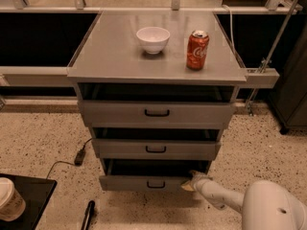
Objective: Open bottom drawer
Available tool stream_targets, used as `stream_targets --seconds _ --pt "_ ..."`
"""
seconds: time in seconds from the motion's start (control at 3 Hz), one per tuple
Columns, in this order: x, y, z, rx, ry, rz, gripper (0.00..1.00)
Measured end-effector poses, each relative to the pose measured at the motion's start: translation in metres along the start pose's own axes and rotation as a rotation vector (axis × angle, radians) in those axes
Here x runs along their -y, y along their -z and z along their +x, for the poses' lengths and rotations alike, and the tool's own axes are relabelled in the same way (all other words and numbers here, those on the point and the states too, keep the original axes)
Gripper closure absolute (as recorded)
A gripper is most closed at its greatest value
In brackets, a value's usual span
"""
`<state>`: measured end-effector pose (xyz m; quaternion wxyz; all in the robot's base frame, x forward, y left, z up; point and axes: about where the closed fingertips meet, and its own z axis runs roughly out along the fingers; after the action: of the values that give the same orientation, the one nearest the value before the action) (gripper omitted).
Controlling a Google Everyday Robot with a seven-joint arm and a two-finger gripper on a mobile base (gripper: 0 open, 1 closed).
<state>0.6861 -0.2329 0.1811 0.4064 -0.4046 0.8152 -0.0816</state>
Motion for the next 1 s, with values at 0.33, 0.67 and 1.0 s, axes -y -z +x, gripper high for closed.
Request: stream_targets --seconds 0.33,0.67,1.0 --pt "-0.021 0.029 0.008 0.023 0.02 0.004 1.0" --pt "-0.026 0.041 0.007 0.032 0.027 0.009 1.0" --pt "-0.05 0.073 0.023 0.047 0.02 0.015 1.0"
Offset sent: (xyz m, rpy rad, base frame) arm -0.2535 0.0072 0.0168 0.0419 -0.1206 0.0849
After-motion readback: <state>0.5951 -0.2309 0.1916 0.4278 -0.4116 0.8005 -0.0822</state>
